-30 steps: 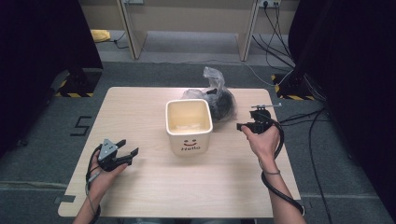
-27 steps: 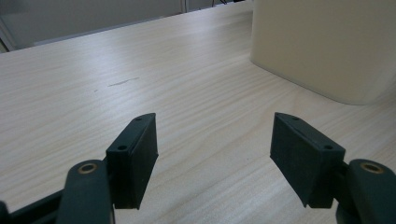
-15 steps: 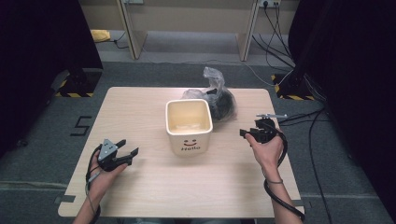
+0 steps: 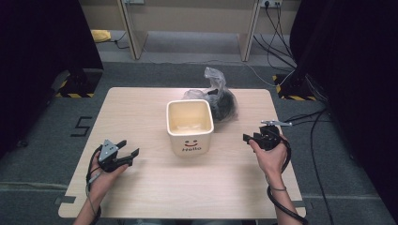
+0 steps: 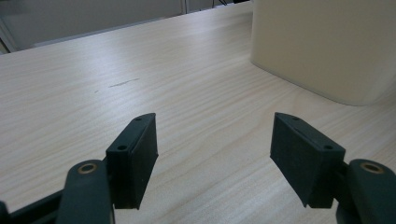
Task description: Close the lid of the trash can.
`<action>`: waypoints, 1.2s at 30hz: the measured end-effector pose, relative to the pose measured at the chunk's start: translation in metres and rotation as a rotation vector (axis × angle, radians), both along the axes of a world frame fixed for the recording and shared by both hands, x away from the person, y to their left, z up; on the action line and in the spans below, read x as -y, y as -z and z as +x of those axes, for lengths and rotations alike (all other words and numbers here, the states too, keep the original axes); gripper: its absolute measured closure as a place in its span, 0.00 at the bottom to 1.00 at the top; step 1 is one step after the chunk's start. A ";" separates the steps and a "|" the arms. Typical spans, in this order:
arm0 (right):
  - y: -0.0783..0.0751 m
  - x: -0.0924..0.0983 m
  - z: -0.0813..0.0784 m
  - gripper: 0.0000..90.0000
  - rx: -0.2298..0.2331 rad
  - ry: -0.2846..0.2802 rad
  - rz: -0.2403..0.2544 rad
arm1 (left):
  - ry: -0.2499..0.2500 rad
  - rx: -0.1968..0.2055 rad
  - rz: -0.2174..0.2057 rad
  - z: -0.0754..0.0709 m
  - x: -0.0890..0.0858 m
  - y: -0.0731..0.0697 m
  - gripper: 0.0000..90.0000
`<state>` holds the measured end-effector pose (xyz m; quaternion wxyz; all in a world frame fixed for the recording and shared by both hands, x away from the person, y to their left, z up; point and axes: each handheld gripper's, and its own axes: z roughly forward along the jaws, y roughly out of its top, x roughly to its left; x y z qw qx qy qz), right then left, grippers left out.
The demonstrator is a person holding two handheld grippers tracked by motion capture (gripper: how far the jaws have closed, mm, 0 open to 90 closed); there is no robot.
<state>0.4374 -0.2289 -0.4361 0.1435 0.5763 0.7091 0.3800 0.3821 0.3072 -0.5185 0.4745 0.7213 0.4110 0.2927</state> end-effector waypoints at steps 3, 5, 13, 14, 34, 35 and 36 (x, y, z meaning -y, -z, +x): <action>0.003 0.002 -0.002 0.53 0.006 0.000 0.005 | -0.001 0.000 -0.001 0.000 0.000 0.000 0.35; 0.005 0.004 -0.004 0.52 0.010 -0.004 0.003 | -0.002 0.000 -0.002 0.000 0.000 0.000 0.35; 0.014 0.012 -0.011 0.52 0.019 0.003 0.006 | -0.001 0.001 0.001 0.000 0.000 0.000 0.35; 0.015 0.013 -0.012 0.52 0.022 0.001 0.006 | -0.001 0.001 0.001 0.000 0.000 0.000 0.35; 0.033 0.034 -0.029 0.50 0.049 0.030 0.023 | -0.002 0.001 0.001 0.000 0.000 0.000 0.35; 0.034 0.035 -0.029 0.50 0.046 0.034 0.028 | -0.001 0.001 0.003 0.000 0.000 0.000 0.35; 0.035 0.036 -0.030 0.50 0.045 0.036 0.029 | -0.001 0.001 0.004 0.000 0.000 0.000 0.35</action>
